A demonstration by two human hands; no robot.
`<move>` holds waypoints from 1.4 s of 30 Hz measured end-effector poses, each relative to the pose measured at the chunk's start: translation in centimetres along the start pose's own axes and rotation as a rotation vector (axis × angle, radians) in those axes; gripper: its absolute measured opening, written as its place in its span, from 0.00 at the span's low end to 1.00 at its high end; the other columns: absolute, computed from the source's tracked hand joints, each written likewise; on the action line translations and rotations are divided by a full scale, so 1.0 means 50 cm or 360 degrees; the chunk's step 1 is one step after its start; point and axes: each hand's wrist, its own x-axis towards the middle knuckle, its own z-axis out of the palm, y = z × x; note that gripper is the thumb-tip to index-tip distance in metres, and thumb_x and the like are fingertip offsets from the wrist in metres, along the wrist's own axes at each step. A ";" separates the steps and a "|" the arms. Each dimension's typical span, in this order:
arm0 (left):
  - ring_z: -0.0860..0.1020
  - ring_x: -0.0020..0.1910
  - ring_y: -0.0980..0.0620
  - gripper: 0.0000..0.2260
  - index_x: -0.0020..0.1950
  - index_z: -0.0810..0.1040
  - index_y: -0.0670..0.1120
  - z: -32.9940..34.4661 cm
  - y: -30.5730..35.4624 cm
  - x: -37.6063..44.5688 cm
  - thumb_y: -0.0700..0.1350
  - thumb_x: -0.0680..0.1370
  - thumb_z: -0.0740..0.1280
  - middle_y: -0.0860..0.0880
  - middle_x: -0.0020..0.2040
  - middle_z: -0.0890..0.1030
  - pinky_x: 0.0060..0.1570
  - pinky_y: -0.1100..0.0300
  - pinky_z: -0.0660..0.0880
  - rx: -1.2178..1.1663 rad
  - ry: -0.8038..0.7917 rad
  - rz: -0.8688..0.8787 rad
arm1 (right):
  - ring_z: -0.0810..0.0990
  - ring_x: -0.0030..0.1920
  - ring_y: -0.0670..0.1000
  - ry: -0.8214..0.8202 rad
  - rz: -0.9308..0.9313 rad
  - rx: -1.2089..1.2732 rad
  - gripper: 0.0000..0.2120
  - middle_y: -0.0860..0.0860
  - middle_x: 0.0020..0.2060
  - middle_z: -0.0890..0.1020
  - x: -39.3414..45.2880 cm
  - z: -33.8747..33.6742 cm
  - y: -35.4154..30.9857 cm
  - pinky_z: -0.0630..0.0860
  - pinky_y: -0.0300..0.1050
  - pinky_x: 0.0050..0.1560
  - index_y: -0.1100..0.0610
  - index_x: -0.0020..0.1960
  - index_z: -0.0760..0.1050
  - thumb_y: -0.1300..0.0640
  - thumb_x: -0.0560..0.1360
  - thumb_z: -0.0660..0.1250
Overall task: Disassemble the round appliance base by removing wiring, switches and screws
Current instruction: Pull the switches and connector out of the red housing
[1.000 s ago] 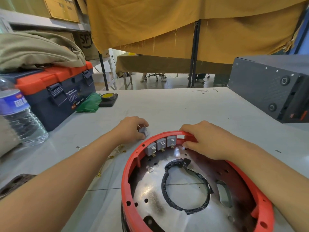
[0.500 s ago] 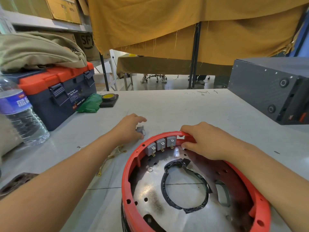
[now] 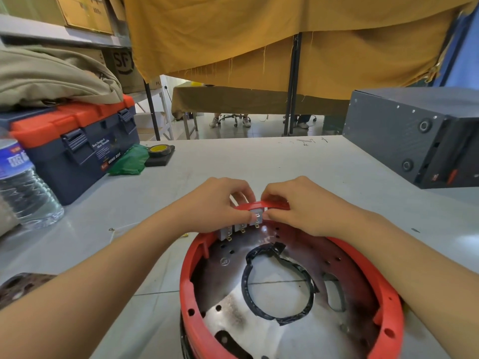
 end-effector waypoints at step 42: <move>0.77 0.39 0.52 0.04 0.48 0.75 0.46 0.040 -0.010 0.035 0.44 0.74 0.67 0.53 0.39 0.78 0.41 0.56 0.75 0.0060 0.0330 0.0079 | 0.70 0.38 0.57 0.0089 0.0157 -0.0464 0.09 0.50 0.36 0.68 0.010 0.021 -0.001 0.64 0.48 0.35 0.54 0.46 0.62 0.50 0.80 0.57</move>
